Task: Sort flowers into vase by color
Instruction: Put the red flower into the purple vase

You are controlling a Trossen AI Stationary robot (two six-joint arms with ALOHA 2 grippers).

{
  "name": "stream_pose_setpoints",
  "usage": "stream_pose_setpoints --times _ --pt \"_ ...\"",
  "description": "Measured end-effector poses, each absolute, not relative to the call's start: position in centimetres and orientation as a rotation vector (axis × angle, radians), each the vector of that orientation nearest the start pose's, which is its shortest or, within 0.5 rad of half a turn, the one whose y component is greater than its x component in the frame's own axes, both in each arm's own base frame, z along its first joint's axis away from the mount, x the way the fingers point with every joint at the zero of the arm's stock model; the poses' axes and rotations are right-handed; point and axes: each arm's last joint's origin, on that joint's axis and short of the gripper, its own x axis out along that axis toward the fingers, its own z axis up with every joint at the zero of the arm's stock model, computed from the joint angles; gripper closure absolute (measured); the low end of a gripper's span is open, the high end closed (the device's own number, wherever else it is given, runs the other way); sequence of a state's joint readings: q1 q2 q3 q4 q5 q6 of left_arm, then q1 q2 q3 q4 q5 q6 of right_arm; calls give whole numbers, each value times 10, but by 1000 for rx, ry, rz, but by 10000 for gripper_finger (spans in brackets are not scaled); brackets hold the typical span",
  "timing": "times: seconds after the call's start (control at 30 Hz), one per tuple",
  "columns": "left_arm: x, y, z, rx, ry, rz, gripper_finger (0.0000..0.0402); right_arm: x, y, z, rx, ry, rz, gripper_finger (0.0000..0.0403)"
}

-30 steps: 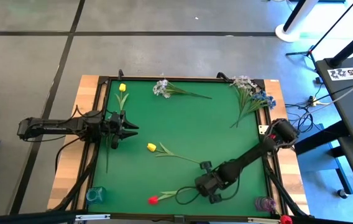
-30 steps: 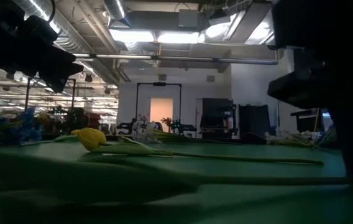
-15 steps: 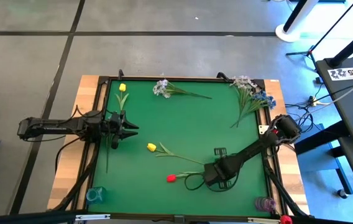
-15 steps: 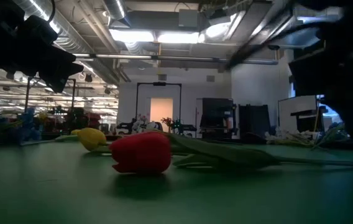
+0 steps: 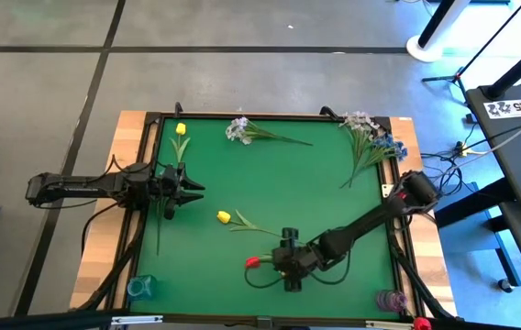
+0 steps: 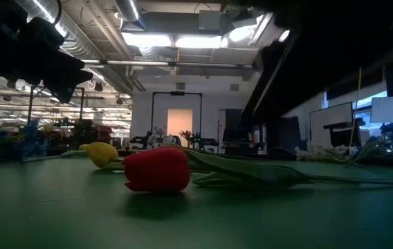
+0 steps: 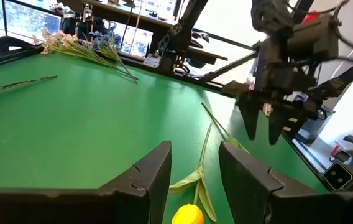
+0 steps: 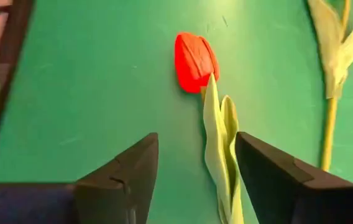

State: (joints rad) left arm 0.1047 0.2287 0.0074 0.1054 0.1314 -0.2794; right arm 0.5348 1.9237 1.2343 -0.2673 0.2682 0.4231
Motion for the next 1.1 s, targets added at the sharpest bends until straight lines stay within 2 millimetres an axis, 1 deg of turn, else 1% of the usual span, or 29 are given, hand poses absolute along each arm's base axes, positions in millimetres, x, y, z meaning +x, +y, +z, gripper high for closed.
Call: stream_pose_setpoints --times 0.17,0.23,0.33,0.4,0.47,0.6,0.67,0.73,0.77,0.83,0.9,1.0,1.03,1.1 --pt "111 8 158 -292 112 -12 269 345 189 132 -27 1010 14 215" --pt "111 8 158 -292 112 -12 269 346 188 130 -24 1032 23 226" --pt "111 8 158 -292 112 -12 269 345 188 128 -30 1053 34 250" --pt "111 8 158 -292 112 -12 269 345 187 128 -29 1063 40 272" --pt "111 8 158 -292 111 -12 269 345 188 130 -34 1075 42 302" --pt "111 8 158 -292 111 -12 269 346 188 132 -44 1097 46 380" --pt "111 8 158 -292 112 -11 269 343 187 141 -71 1127 53 390" --pt "111 8 158 -292 111 -11 269 342 187 156 -85 1115 41 380" --pt "111 8 158 -292 111 -12 269 342 189 170 -83 1071 44 377" --pt "111 8 158 -292 109 -12 269 334 192 206 -80 958 63 380" --pt "111 8 157 -292 113 -12 269 321 197 240 -67 840 92 391" --pt "111 8 157 -292 113 -12 269 290 203 284 -47 701 159 393" --pt "111 8 158 -292 112 -11 269 278 205 301 -23 629 178 390" --pt "111 8 158 -292 110 -12 269 249 208 329 17 505 207 387"
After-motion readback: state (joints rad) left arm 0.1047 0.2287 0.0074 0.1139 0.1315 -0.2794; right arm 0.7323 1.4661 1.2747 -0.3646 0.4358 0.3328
